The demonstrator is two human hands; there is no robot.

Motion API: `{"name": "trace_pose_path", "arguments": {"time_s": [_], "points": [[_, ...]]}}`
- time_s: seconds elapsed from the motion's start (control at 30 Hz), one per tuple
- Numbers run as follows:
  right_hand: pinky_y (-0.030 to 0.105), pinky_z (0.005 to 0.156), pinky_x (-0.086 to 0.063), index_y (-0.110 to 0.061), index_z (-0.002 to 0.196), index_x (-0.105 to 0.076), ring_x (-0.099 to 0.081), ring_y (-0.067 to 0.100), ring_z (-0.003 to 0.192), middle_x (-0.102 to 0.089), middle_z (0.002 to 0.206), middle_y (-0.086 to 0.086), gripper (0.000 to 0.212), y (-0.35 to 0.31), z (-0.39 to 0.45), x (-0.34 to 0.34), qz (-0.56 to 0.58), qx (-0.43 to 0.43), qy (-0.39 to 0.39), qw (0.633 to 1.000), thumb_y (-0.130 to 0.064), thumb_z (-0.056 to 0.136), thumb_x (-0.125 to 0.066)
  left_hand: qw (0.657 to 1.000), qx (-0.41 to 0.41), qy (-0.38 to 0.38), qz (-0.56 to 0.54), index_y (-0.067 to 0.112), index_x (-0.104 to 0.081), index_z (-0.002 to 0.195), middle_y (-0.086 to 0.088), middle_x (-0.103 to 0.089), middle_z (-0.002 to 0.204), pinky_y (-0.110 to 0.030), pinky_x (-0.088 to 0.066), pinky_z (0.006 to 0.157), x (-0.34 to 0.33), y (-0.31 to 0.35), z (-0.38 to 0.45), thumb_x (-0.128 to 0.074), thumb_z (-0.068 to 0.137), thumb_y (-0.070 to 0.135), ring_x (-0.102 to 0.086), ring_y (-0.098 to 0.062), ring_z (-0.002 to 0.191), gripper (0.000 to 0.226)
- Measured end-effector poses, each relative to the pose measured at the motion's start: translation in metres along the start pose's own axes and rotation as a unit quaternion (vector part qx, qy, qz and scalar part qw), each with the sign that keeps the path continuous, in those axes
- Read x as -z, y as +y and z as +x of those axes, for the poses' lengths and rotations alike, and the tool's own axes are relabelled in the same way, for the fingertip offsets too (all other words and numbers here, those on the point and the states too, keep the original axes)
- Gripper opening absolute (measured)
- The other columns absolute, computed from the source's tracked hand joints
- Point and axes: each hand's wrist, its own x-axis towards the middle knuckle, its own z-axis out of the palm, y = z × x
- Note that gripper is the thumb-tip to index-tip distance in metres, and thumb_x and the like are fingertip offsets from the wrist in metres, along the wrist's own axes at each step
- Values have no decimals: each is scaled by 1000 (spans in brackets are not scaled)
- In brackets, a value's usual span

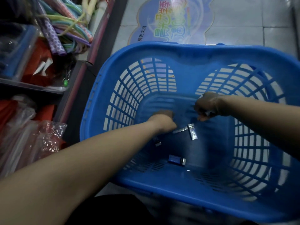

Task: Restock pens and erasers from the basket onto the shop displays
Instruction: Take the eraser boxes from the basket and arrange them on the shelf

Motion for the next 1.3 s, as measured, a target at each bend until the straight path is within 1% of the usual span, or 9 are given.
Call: {"name": "trace_pose_path", "arguments": {"time_s": [0.1, 0.2, 0.3, 0.53, 0.73, 0.83, 1.03, 1.13, 1.3], "points": [[23, 44, -49, -9, 88, -61, -57, 23, 46, -59, 66, 12, 17, 13, -1, -25, -80, 13, 21, 996, 1, 86, -47, 999, -25, 6, 21, 11, -52, 115, -15, -57, 121, -31, -43, 81, -14, 5, -3, -57, 86, 24, -56, -34, 110, 33], [14, 29, -35, -19, 88, -62, -52, 21, 56, -60, 75, 7, 6, 22, -1, -50, -111, 20, 54, 992, -17, 83, -59, 999, -44, 2, 23, 8, -44, 122, -18, -49, 127, -37, -41, 92, -23, 10, -3, -55, 88, 20, -49, -36, 116, 38], [21, 55, -45, -19, 92, -61, -61, 24, 85, -66, 97, 9, 23, 28, 4, -65, -95, 6, 70, 993, -28, 74, -73, 999, -42, -8, 27, 10, -43, 125, -19, -45, 129, -38, -39, 97, -27, 11, -4, -53, 89, 25, -46, -37, 118, 40], [26, 65, -47, -16, 100, -58, -64, 24, 87, -66, 96, 7, 44, 33, 6, -65, -61, 5, 57, 997, -33, 65, -78, 988, -97, 7, 116, 6, -48, 120, -19, -53, 122, -36, -43, 83, -31, 16, -9, -57, 90, 26, -54, -36, 111, 37], [29, 76, -45, -15, 117, -48, -58, 31, 108, -60, 117, 13, 53, 35, -2, -67, -286, 38, 37, 957, -26, 72, -73, 993, 14, 6, 117, 11, -61, 99, -10, -65, 104, -28, -45, 71, 14, 4, -16, -60, 85, 37, -61, -30, 101, 29], [24, 73, -44, -25, 105, -56, -60, 24, 100, -63, 108, 3, 36, 21, -9, -69, -316, 90, -3, 945, -36, 73, -69, 990, 100, -37, 94, 11, -57, 73, -6, -65, 72, -24, -46, 52, 41, -11, -27, -54, 87, 22, -67, -28, 75, 18], [22, 60, -49, -13, 70, -62, -64, 20, 71, -62, 67, 1, 18, 0, -21, -79, -324, 132, -87, 933, -31, 72, -67, 968, 190, -162, 40, 0, -60, 112, -17, -69, 98, -32, -52, 74, 35, -29, -38, -45, 98, 17, -62, -25, 78, 27], [24, 64, -49, -13, 88, -65, -64, 22, 81, -66, 87, 7, 13, 7, -29, -95, -351, 178, -107, 913, -20, 78, -61, 966, 198, -167, 22, 0, -57, 103, -14, -64, 80, -24, -43, 50, 22, -27, -41, -46, 98, 19, -55, -19, 59, 22], [33, 87, -45, -23, 133, -43, -55, 31, 113, -50, 129, 9, 47, 24, -43, -112, -482, 269, -190, 812, -30, 88, -55, 960, 226, -149, -68, 7, -52, 84, -9, -55, 63, -20, -39, 37, 7, -30, -40, -54, 95, 25, -51, -18, 50, 21]]}}
